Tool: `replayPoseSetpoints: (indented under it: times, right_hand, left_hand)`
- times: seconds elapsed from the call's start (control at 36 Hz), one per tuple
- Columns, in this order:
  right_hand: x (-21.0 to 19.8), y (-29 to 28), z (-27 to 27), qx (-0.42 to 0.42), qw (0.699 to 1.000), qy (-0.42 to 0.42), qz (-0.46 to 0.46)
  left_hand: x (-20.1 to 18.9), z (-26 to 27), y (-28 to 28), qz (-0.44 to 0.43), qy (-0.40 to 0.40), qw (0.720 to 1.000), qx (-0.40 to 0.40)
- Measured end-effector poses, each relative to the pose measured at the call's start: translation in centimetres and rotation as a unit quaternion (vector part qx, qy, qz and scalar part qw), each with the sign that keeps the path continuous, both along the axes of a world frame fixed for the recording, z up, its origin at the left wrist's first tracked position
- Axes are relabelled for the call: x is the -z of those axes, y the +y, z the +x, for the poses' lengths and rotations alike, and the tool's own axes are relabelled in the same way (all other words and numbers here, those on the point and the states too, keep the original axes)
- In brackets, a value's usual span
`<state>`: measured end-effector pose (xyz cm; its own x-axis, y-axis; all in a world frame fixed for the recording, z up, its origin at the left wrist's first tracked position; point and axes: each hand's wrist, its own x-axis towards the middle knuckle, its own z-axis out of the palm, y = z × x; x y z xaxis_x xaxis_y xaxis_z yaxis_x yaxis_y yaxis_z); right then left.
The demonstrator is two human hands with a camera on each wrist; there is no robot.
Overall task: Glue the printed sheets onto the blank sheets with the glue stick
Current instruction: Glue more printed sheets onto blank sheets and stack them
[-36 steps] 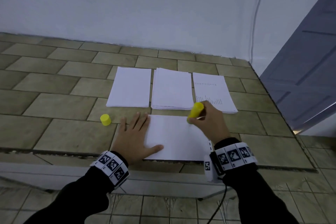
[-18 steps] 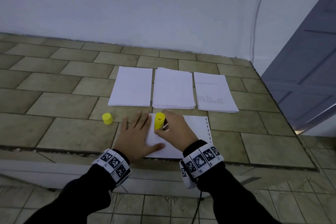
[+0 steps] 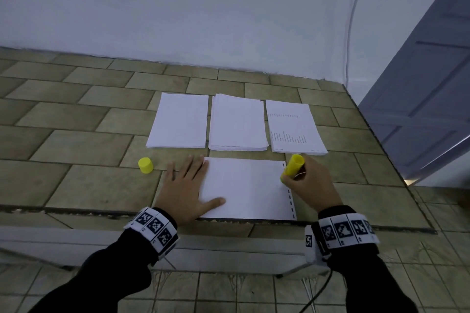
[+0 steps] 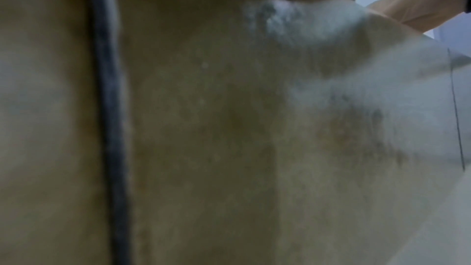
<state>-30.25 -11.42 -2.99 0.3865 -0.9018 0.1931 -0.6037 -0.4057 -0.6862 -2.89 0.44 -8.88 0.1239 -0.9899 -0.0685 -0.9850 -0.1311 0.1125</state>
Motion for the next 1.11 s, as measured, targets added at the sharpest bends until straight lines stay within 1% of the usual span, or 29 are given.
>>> replayPoseSetpoints:
  times: [0.06,0.11,0.19,0.31,0.36,0.42,0.5,0.67,0.78,0.92,1.03,1.11]
  right_hand:
    - [-0.1,0.5,0.5,-0.003,1.0,-0.002,-0.012]
    - [-0.3,1.3,1.5,-0.027,0.999,-0.03,-0.006]
    - [-0.4,3.0,3.9,-0.115,0.991,-0.064,0.027]
    - [-0.4,5.6,7.7,-0.24,0.969,-0.05,0.024]
    - [0.0,6.5,9.1,-0.273,0.961,-0.036,0.011]
    - [0.3,6.9,10.2,-0.288,0.957,-0.03,0.001]
    - [0.4,7.2,10.9,-0.295,0.955,-0.018,0.003]
    - [0.3,6.3,9.4,-0.295,0.955,-0.009,0.011]
    - [0.2,4.7,6.1,-0.279,0.96,-0.022,0.017]
    - [0.0,3.3,0.8,-0.234,0.971,-0.054,0.008]
    - [-0.2,2.5,-2.2,-0.193,0.98,-0.046,0.001]
    - [0.0,2.3,-3.6,-0.158,0.986,-0.048,0.013]
  left_hand:
    - [0.1,0.0,0.0,-0.002,0.001,1.0,0.002]
    - [0.2,0.1,0.0,-0.016,0.008,1.0,0.007]
    - [0.5,0.3,0.0,-0.047,0.024,0.999,0.011]
    - [0.8,0.4,-0.1,-0.056,0.027,0.998,0.016]
    - [0.9,0.5,-0.1,-0.059,0.025,0.998,0.024]
    - [1.1,0.8,0.0,-0.065,0.003,0.997,0.036]
    - [1.3,1.1,0.0,-0.074,-0.018,0.996,0.048]
    - [1.1,0.7,0.0,-0.079,-0.004,0.996,0.028]
    - [1.0,0.6,0.0,-0.076,-0.003,0.997,0.017]
    - [1.0,0.5,0.0,-0.075,-0.001,0.997,0.017]
    - [1.0,0.4,0.0,-0.083,0.003,0.996,0.014]
    - [1.0,0.4,0.1,-0.086,0.0,0.996,0.015]
